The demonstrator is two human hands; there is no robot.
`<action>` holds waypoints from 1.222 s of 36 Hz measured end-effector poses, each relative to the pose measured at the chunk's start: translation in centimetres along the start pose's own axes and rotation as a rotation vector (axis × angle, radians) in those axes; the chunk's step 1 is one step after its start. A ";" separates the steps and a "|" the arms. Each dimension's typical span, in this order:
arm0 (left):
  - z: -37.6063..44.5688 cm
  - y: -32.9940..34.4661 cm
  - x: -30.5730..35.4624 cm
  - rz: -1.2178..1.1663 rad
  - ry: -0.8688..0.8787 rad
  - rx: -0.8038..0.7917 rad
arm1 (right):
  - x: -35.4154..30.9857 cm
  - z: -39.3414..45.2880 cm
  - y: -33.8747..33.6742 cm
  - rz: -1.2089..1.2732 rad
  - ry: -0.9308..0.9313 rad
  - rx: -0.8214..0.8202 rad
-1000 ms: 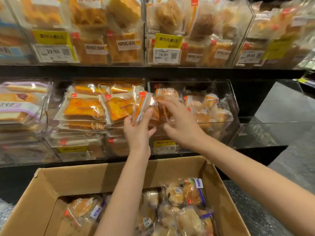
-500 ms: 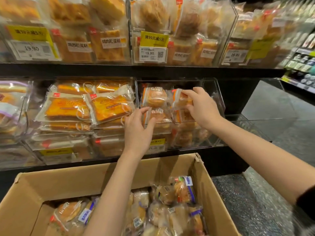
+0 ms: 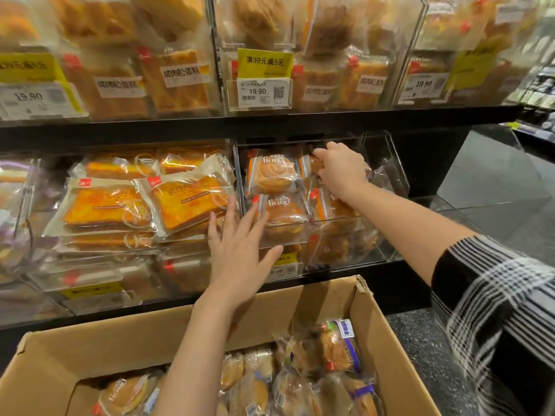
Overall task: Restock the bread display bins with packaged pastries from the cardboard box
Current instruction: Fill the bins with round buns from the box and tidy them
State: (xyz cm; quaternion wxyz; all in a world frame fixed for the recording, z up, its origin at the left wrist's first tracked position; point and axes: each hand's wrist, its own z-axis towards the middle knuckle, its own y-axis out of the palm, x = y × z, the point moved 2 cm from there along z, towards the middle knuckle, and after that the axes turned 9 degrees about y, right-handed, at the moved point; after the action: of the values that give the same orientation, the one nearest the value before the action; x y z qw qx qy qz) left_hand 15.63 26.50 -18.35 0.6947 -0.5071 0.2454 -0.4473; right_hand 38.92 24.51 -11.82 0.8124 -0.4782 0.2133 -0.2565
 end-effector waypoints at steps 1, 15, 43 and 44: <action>0.1 -0.1 0.1 0.001 -0.002 -0.007 | -0.1 0.0 0.1 -0.021 -0.010 0.007; -0.6 -1.0 0.3 -0.213 -0.001 0.028 | -0.1 -2.4 -2.5 0.322 0.155 -0.242; -21.8 0.0 -11.9 -0.587 -0.281 -0.564 | -16.1 -26.0 3.2 0.685 -0.031 -0.791; -22.5 0.8 -12.3 -0.595 -0.299 -0.544 | -16.2 -26.3 3.9 0.647 -0.039 -0.817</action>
State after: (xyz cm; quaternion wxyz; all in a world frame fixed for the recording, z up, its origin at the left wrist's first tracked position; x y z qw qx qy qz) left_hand -7.86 26.41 -28.66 0.4044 -0.7797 0.0943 -0.4688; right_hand 11.61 18.57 -25.57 0.6011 -0.6707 0.4175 0.1209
